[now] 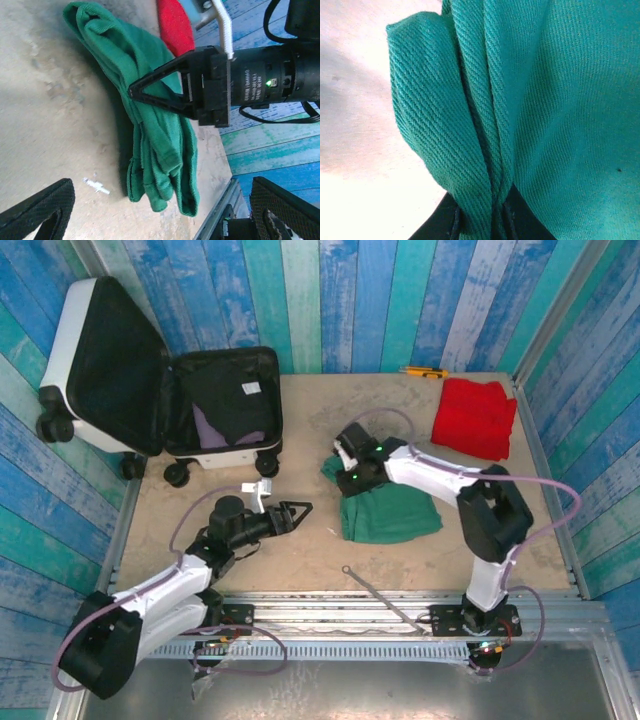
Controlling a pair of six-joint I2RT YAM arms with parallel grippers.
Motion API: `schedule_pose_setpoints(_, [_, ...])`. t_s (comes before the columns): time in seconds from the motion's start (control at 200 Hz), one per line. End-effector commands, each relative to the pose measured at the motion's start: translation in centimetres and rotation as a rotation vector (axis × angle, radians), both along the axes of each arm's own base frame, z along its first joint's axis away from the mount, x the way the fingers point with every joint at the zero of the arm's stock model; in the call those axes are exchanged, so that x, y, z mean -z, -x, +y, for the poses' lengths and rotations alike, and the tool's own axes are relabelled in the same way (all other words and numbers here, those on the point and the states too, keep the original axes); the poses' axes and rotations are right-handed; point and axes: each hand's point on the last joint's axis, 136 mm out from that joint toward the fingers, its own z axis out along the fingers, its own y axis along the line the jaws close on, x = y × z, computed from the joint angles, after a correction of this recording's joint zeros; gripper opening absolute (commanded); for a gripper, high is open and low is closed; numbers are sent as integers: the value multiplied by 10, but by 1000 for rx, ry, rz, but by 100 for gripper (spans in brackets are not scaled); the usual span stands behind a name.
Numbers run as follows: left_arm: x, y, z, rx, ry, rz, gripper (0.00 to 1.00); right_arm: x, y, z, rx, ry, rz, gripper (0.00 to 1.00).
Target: Pack the luggage
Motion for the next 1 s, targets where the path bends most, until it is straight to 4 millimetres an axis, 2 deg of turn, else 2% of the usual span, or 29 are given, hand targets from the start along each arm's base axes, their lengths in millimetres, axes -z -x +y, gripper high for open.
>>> schedule_pose_setpoints(0.0, [-21,-2,-11,53,56,-84,94,-28,7,17,-86,-203,18,1])
schedule_pose_setpoints(0.15, [-23,-1,-27,113,72,-113,94,-39,15,18,-101,-348,61,1])
schedule_pose_setpoints(0.18, [-22,0,-32,132,65,-121,94,-41,18,22,-111,-376,69,1])
schedule_pose_setpoints(0.205, [-22,0,-37,150,60,-127,94,-42,11,14,-87,-397,70,1])
schedule_pose_setpoints(0.321, [-30,7,-63,256,67,-175,94,-46,12,19,-102,-446,90,1])
schedule_pose_setpoints(0.426, [-12,5,-81,298,32,-145,94,-47,10,20,-100,-471,102,1])
schedule_pose_setpoints(0.531, [14,0,-85,289,3,-69,94,-49,8,20,-93,-482,103,1])
schedule_pose_setpoints(0.661, [27,-5,-84,249,20,-23,94,-51,9,21,-103,-497,112,1])
schedule_pose_setpoints(0.852, [23,-12,-92,231,20,-32,94,-45,11,23,-102,-509,144,1])
schedule_pose_setpoints(0.997, [15,-9,-101,266,30,-54,94,-38,12,24,-92,-510,159,1])
